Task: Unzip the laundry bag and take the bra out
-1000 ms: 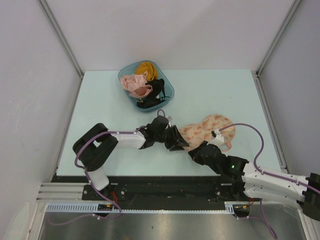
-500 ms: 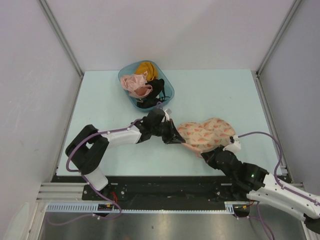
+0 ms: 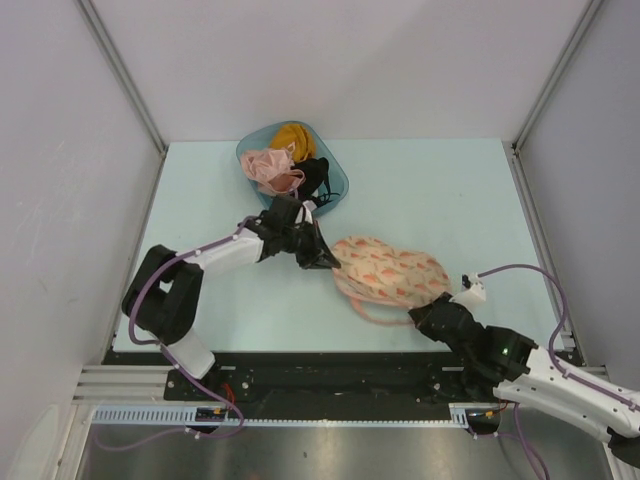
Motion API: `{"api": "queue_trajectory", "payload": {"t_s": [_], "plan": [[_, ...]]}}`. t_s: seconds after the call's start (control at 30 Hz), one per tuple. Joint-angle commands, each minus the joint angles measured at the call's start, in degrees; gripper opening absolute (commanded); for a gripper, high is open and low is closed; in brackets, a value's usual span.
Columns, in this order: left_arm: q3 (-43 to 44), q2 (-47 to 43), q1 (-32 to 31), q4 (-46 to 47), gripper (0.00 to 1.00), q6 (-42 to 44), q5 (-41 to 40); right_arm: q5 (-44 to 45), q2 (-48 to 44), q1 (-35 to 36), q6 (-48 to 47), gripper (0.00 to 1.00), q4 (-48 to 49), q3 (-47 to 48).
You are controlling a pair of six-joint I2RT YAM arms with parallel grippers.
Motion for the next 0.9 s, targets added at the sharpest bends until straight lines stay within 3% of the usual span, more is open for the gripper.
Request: {"api": "queue_trajectory", "payload": {"t_s": [0.0,0.17,0.3,0.33,0.37,0.47,0.5,0.67,0.83,0.87], "plan": [[5.84,-3.16,4.61,-5.16,0.0,8.63,-4.28,5.04,-4.45,-0.2,1.43,0.0,-10.15,2.02],[7.69,-1.5,4.61,-5.09,0.0,9.95,-5.77,6.0,-8.14,-0.2,3.45,0.0,-14.37,2.72],[9.27,1.41,4.08,-2.45,0.01,8.2,-4.2,4.43,-6.57,-0.11,2.67,0.0,-11.49,2.72],[10.93,2.2,3.65,-2.45,0.09,8.54,-4.19,4.07,-5.52,-0.11,1.62,0.0,-10.44,2.72],[12.34,3.95,2.6,-3.06,0.36,9.15,-4.89,3.81,-4.73,-0.11,1.09,0.0,-8.08,2.72],[19.81,6.94,0.05,-12.43,0.92,12.93,-7.78,2.32,-0.42,-0.12,-0.5,0.0,-3.5,2.9],[21.83,6.86,-0.48,-13.68,0.97,13.72,-8.84,1.79,1.59,-0.11,-0.5,0.0,-2.53,2.9],[18.96,-0.68,-2.86,-14.85,1.0,14.35,-14.21,1.52,4.24,0.32,0.03,0.0,1.26,2.64],[5.61,-11.75,-7.59,-8.97,0.96,3.31,-14.57,1.96,3.98,0.24,0.47,0.0,2.32,2.11],[3.32,-12.47,-8.57,-4.43,0.95,1.71,-13.78,1.96,3.9,0.24,0.56,0.0,2.58,1.94]]}}
